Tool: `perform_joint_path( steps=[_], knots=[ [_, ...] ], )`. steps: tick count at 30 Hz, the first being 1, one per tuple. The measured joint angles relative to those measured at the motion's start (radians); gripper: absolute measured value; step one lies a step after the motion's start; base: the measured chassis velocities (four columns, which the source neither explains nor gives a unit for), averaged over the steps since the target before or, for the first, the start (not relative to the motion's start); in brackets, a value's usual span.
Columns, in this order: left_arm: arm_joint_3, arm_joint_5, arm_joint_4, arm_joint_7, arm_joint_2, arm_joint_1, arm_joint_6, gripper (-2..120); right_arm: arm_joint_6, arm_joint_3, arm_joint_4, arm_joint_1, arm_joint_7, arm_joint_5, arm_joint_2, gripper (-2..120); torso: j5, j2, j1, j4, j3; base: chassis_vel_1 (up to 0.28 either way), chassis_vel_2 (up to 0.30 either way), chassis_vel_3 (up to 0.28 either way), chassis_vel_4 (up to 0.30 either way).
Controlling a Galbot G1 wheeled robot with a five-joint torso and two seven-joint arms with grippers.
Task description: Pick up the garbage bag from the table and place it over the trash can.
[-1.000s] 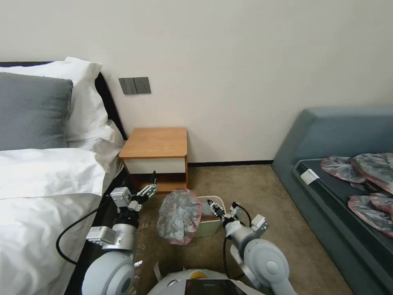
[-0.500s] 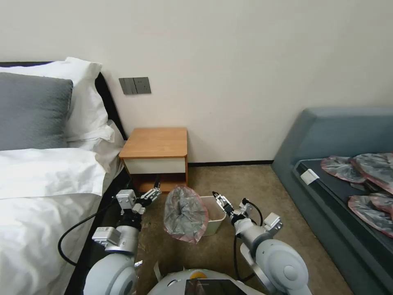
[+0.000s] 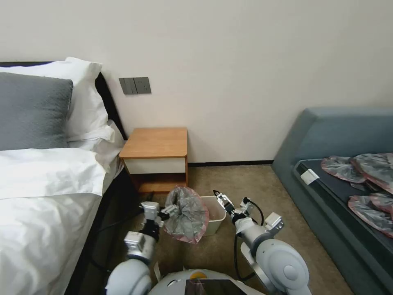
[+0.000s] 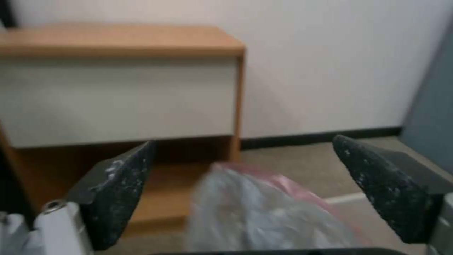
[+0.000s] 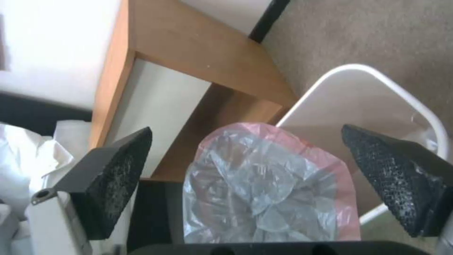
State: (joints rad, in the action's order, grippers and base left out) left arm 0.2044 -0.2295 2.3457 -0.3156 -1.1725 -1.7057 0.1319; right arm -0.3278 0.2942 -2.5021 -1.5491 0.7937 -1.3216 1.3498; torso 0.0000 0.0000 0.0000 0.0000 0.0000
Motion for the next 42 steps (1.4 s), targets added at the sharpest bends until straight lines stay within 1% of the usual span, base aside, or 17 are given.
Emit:
perform_joint_path(
  steps=[2, 3, 4, 5, 6, 7, 8, 10, 11, 13, 14, 15, 17, 20, 25, 30, 42],
  knots=[
    [-0.035, -0.007, -0.016, -0.005, -0.001, 0.011, 0.002, 91, 0.0, 0.0, 0.0, -0.002, -0.012, 0.012, -0.001, 100, 0.0, 0.0, 0.0, -0.0001, 0.0, 0.0, 0.0, 0.0, 0.0],
    [-0.035, -0.007, -0.016, -0.005, -0.001, 0.011, 0.002, 91, 0.0, 0.0, 0.0, -0.002, -0.012, 0.012, -0.001, 100, 0.0, 0.0, 0.0, -0.0001, 0.0, 0.0, 0.0, 0.0, 0.0],
    [-0.066, -0.012, -0.031, -0.014, -0.006, 0.021, 0.005, 84, 0.001, -0.001, 0.0, -0.001, -0.018, 0.018, -0.004, 100, 0.0001, 0.0, 0.0, 0.0, 0.0, 0.0, 0.0, 0.0, 0.0],
    [-0.082, -0.014, -0.042, -0.022, -0.008, 0.029, 0.01, 81, 0.001, -0.002, 0.001, -0.001, -0.022, 0.019, -0.006, 100, 0.0001, 0.0, 0.0, 0.0001, 0.0, 0.0, 0.0, 0.0, 0.0],
    [-0.092, -0.014, -0.048, -0.027, -0.01, 0.035, 0.015, 77, 0.001, -0.002, 0.001, -0.002, -0.025, 0.02, -0.007, 100, 0.0001, 0.0, 0.0, 0.0001, 0.0, 0.0, 0.0, 0.0, 0.0],
    [-0.092, -0.014, -0.048, -0.027, -0.01, 0.035, 0.015, 77, 0.001, -0.002, 0.001, -0.002, -0.025, 0.02, -0.007, 100, 0.0001, 0.0, 0.0, 0.0001, 0.0, 0.0, 0.0, 0.0, 0.0],
    [-0.111, -0.018, -0.066, -0.045, -0.016, 0.049, 0.032, 72, 0.002, -0.002, 0.001, -0.002, -0.031, 0.021, -0.008, 100, 0.0001, 0.0, 0.0, -0.0001, 0.0, 0.0, 0.0, 0.0, 0.0],
    [-0.124, -0.025, -0.09, -0.071, -0.031, 0.062, 0.052, 62, 0.003, -0.002, 0.001, 0.0, -0.034, 0.021, -0.014, 100, 0.0001, 0.0, 0.0, -0.0001, 0.0, 0.0, 0.0, 0.0, 0.0],
    [-0.124, -0.025, -0.09, -0.071, -0.031, 0.062, 0.052, 62, 0.003, -0.002, 0.001, 0.0, -0.034, 0.021, -0.014, 100, 0.0001, 0.0, 0.0, -0.0001, 0.0, 0.0, 0.0, 0.0, 0.0],
    [-0.123, -0.025, -0.109, -0.096, -0.045, 0.068, 0.06, 59, 0.004, -0.004, 0.001, 0.004, -0.037, 0.022, -0.021, 100, 0.0002, 0.0, 0.0, 0.0001, 0.0, 0.0, 0.0, 0.0, 0.0],
    [-0.121, -0.026, -0.119, -0.113, -0.05, 0.073, 0.062, 59, 0.004, -0.005, 0.001, 0.005, -0.039, 0.026, -0.024, 100, 0.0001, 0.0, 0.0, 0.0002, 0.0, 0.0, 0.0, 0.0, 0.0],
    [-0.121, -0.026, -0.119, -0.113, -0.05, 0.073, 0.062, 59, 0.004, -0.005, 0.001, 0.005, -0.039, 0.026, -0.024, 100, 0.0001, 0.0, 0.0, 0.0002, 0.0, 0.0, 0.0, 0.0, 0.0],
    [-0.107, -0.033, -0.139, -0.147, -0.057, 0.086, 0.07, 59, 0.007, -0.005, 0.003, 0.004, -0.043, 0.041, -0.028, 100, 0.0, 0.0, 0.0, -0.0001, 0.0, 0.0, 0.0, 0.0, 0.0],
    [-0.084, -0.039, -0.153, -0.163, -0.06, 0.088, 0.076, 65, 0.01, -0.008, 0.01, 0.01, -0.043, 0.042, -0.037, 100, 0.0001, 0.0, 0.0, 0.0, 0.0, 0.0, 0.0, 0.0, 0.0],
    [-0.071, -0.041, -0.172, -0.174, -0.067, 0.091, 0.085, 68, 0.011, -0.014, 0.017, 0.024, -0.044, 0.035, -0.049, 100, 0.0001, 0.0, 0.0, 0.0001, 0.0, 0.0, 0.0, 0.0, 0.0],
    [-0.076, -0.056, -0.214, -0.179, -0.075, 0.107, 0.08, 72, 0.016, -0.013, 0.02, 0.025, -0.043, 0.035, -0.042, 100, 0.0, 0.0, 0.0, 0.0, 0.0, 0.0, 0.0, 0.0, 0.0],
    [-0.106, -0.064, -0.262, -0.181, -0.082, 0.139, 0.083, 73, 0.02, -0.006, 0.004, 0.002, -0.043, 0.064, -0.028, 100, 0.0, 0.0, 0.0, 0.0, 0.0, 0.0, 0.0, 0.0, 0.0]
  ],
)
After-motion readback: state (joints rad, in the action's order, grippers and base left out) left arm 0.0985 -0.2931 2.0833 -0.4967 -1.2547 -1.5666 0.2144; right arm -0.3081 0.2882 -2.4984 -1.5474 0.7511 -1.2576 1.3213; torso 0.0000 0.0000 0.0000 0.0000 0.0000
